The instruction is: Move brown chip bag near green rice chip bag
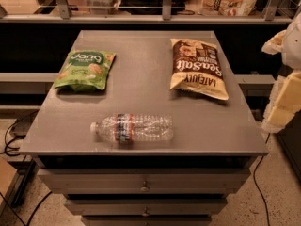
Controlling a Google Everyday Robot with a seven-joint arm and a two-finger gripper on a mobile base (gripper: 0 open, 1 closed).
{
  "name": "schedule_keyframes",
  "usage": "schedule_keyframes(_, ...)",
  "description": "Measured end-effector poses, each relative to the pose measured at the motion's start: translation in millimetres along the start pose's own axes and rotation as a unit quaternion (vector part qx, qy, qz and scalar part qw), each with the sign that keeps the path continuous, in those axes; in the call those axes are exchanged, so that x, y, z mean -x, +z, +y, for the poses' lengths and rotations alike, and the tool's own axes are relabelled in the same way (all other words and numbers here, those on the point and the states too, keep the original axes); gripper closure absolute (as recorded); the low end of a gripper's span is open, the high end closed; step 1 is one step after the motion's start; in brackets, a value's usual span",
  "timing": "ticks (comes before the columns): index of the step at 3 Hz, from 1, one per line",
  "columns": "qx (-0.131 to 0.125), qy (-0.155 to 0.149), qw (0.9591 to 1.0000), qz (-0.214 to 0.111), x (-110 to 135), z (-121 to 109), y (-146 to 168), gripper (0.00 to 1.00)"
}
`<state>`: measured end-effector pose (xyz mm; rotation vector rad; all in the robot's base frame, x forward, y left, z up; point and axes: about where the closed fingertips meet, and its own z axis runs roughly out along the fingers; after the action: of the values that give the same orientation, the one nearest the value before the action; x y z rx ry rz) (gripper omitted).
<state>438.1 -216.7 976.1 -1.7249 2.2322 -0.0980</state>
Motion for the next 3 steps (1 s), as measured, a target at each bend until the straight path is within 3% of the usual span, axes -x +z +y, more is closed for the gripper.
schedule_keyframes(1,0.0,0.0,1.0,0.0,0.0,0.0,0.0,0.0)
schedule_keyframes(3,-0.009,-0.004,0.9979,-0.064,23.2,-30.3,12.6,0.0)
